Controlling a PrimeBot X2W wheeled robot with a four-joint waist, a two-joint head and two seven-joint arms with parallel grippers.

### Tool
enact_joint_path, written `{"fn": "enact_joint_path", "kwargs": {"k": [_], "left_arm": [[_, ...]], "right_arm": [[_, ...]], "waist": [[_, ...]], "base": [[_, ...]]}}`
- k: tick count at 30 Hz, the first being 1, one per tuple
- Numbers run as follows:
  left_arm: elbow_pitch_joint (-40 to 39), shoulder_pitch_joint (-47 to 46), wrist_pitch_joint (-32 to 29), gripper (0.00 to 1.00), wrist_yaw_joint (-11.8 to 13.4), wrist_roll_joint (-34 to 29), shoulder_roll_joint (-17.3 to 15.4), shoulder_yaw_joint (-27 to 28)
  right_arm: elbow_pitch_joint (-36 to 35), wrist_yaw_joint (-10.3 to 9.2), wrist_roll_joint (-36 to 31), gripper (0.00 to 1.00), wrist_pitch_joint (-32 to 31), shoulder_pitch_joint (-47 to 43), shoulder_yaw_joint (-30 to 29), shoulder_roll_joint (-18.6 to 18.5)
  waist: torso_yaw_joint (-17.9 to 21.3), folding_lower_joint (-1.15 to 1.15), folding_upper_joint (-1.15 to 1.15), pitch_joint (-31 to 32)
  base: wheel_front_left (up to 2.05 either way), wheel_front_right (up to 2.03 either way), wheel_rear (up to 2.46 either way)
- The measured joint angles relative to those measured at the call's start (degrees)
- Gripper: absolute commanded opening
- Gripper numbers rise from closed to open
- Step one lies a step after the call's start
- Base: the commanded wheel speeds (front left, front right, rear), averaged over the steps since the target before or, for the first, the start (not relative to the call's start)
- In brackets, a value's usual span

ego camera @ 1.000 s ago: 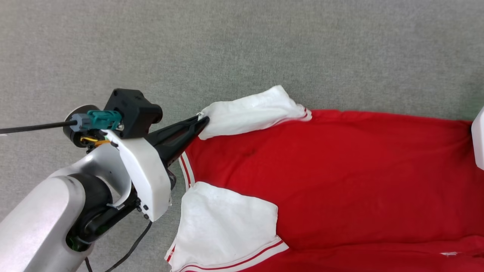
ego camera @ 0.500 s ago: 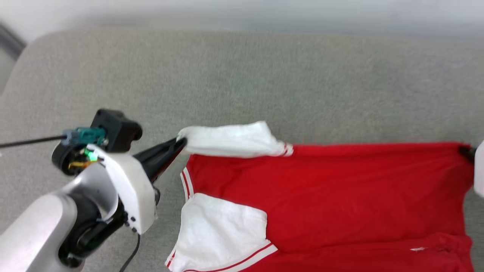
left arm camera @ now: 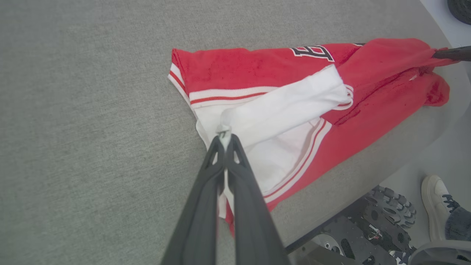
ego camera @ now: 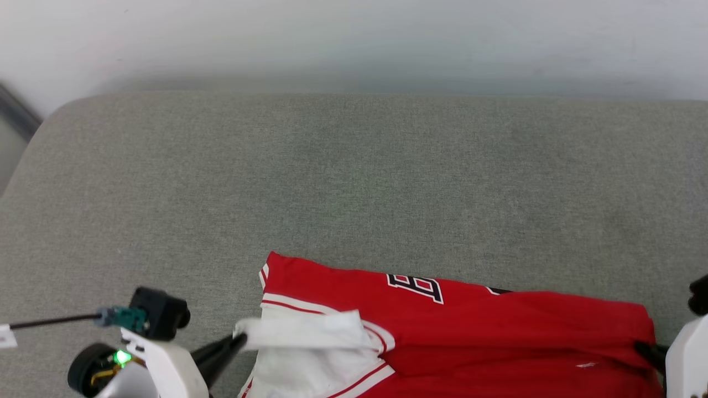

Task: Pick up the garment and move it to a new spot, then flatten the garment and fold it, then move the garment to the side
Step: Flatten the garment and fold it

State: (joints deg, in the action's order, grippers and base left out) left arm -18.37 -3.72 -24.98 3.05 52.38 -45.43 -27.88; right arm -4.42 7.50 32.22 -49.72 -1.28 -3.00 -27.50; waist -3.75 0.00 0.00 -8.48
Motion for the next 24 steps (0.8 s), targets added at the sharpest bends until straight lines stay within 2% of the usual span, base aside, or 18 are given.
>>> {"fn": "enact_joint_path", "kwargs": {"k": [6, 7, 16, 17, 18, 19, 24], "left_arm": [[2.9, 3.9, 1.3, 0.0, -0.5, -0.2, -0.1, -2.0], [5.2, 4.5, 1.1, 0.0, -1.5, -0.1, 1.1, -3.7], [13.6, 2.1, 1.7, 0.0, -4.6, -3.4, 4.6, -8.0], [14.3, 1.9, 2.0, 0.24, -4.8, -3.7, 4.9, -8.2], [14.8, 1.7, 2.1, 0.89, -5.1, -3.9, 5.0, -8.4], [15.3, 1.5, 2.6, 1.0, -5.1, -4.4, 5.0, -8.5], [16.2, 1.1, 4.7, 1.0, -5.3, -4.4, 5.7, -8.0]], "right_arm": [[0.9, 0.0, -0.7, 0.0, 0.6, -4.1, 0.5, 0.1], [2.1, 0.0, -0.4, 0.0, 1.0, -4.7, 1.6, -0.1], [4.4, 0.0, 0.2, 0.0, 3.4, -3.5, 4.9, -2.3], [4.5, 0.0, 0.3, 0.13, 3.6, -3.4, 5.2, -2.5], [4.7, 0.0, 0.6, 1.0, 3.9, -3.4, 5.4, -2.6], [4.9, 0.0, 0.6, 1.0, 4.2, -3.3, 5.5, -2.6], [4.7, 0.01, 1.6, 1.0, 4.9, -2.8, 5.7, -2.9]], "waist": [[0.3, 0.0, 0.0, -0.8], [0.3, 0.0, 0.0, -1.4], [0.2, 0.0, 0.0, -2.9], [0.3, 0.0, 0.0, -2.9], [0.3, 0.0, 0.0, -2.8], [0.4, 0.0, 0.0, -2.7], [0.9, 0.0, 0.0, -1.2]], "base": [[0.0, 0.0, 0.0], [0.0, 0.0, 0.0], [0.0, 0.0, 0.0], [0.0, 0.0, 0.0], [0.0, 0.0, 0.0], [0.0, 0.0, 0.0], [0.0, 0.0, 0.0]]}}
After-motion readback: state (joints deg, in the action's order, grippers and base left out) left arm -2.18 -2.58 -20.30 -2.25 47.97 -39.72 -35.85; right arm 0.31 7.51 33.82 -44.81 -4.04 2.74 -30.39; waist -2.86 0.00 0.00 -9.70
